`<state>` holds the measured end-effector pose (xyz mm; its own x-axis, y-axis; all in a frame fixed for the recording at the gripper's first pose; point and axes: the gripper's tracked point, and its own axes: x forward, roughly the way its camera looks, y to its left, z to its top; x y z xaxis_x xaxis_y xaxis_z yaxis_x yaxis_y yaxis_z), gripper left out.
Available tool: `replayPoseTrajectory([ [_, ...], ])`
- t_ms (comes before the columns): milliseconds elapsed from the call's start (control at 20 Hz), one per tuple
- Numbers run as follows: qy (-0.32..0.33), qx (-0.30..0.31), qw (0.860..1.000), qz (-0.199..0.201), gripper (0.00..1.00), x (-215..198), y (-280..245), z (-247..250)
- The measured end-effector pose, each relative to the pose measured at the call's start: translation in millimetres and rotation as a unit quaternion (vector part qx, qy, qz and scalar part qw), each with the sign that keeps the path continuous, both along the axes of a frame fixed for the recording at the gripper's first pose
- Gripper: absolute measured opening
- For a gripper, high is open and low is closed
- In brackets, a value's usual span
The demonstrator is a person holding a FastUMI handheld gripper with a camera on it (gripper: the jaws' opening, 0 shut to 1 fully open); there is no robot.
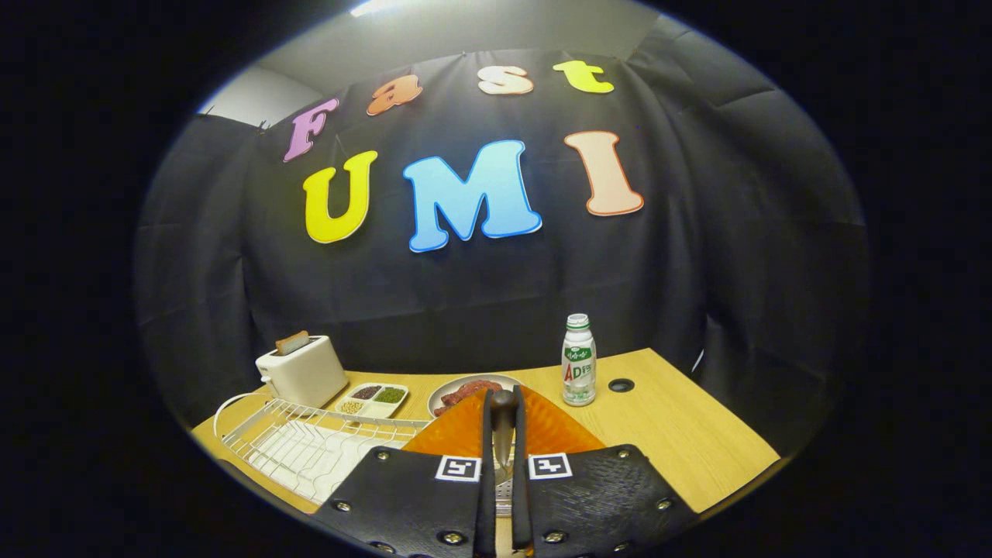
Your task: Take the plate from the dish rack, then take the spoon from the basket and place it into the plate.
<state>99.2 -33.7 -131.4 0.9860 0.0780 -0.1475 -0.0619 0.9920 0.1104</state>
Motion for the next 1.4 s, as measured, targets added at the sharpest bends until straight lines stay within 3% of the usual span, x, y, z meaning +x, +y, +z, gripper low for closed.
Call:
replayPoseTrajectory([
  [450,-0.037,-0.019,0.999,-0.011,0.08,-53,7,72],
  [650,-0.035,-0.008,0.999,0.003,0.08,-79,24,82],
  [1400,0.086,0.070,0.986,0.122,0.08,-164,138,-21],
])
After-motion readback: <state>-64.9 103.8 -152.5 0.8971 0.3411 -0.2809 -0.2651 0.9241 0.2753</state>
